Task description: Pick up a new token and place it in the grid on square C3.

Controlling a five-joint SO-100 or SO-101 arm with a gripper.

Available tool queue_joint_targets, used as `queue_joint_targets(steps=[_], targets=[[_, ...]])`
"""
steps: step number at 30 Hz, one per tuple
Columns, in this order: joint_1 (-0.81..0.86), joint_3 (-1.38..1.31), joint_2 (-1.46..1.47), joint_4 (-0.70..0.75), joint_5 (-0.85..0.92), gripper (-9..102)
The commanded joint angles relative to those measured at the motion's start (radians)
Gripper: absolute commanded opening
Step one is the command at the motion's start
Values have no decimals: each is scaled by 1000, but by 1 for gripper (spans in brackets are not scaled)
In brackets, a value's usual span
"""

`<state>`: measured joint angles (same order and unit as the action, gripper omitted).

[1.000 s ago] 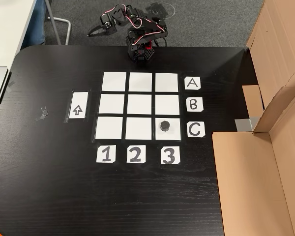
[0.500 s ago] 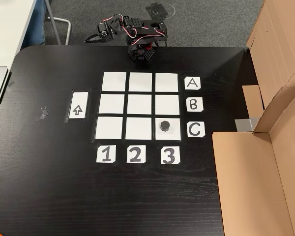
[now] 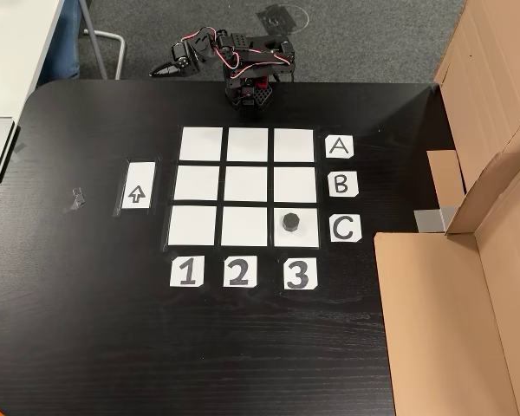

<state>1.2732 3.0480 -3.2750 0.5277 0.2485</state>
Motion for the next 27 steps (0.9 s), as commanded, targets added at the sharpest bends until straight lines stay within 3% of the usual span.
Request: queue_joint_targets(steps=[1,27], targets=[[17,-3,-3,29,-11,0],[25,-3,-49,206,-43,1]])
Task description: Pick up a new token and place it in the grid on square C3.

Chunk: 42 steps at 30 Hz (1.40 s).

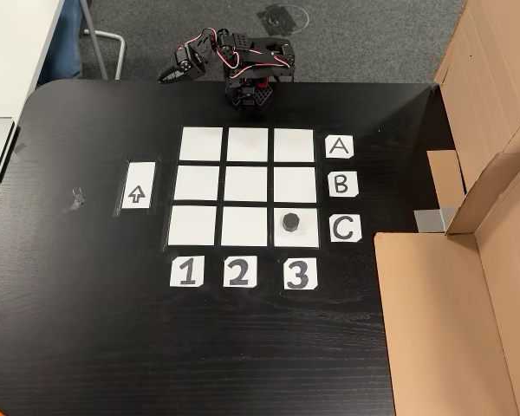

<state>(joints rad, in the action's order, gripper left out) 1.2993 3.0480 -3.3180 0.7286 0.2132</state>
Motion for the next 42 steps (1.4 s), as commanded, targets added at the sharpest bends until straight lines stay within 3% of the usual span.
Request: queue_joint_targets(steps=[1,42], targets=[[-2,-3,-6,6,-8,1],[-5,-3,-6,43,-8,1]])
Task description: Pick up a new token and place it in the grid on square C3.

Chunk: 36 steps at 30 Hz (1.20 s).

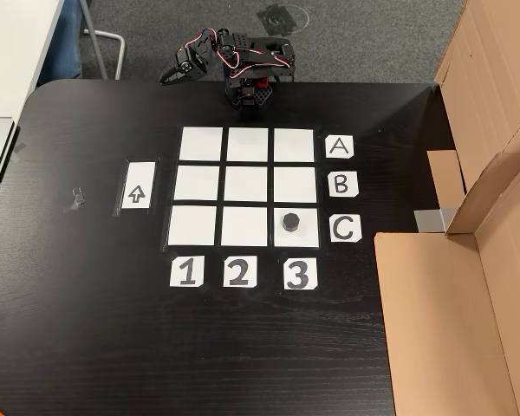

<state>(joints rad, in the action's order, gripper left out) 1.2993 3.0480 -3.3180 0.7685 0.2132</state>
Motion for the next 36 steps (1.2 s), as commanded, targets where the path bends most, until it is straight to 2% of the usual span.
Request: queue_joint_targets(steps=[1,36], targets=[[-6,-3,-6,3,-8,1],[-11,-3,-6,83,-3,1]])
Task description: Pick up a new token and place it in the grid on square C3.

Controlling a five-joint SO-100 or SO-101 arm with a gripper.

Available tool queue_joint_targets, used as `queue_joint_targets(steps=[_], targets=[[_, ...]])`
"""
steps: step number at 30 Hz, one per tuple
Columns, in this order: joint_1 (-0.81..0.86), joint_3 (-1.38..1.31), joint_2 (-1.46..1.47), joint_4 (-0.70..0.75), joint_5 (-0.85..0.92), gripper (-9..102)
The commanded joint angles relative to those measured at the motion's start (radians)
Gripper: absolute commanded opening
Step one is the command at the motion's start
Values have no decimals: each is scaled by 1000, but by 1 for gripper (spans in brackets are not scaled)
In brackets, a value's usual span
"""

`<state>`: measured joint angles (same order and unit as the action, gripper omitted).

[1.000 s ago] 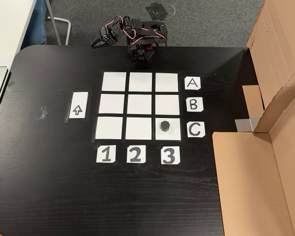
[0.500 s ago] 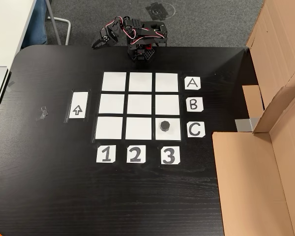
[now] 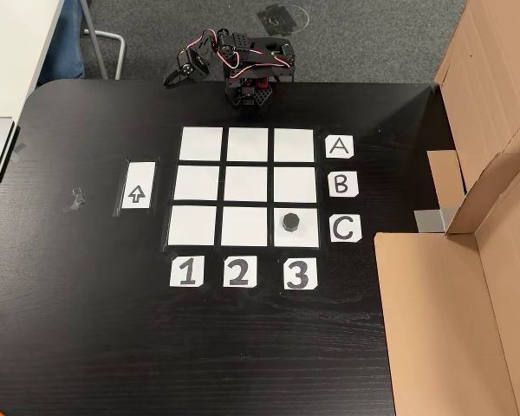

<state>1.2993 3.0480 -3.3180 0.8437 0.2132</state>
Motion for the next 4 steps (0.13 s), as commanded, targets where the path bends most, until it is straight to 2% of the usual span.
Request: queue_joint_targets(steps=[1,4], targets=[[-11,-3,-6,12,-3,1],[-12,-3,-6,21,-3,1]])
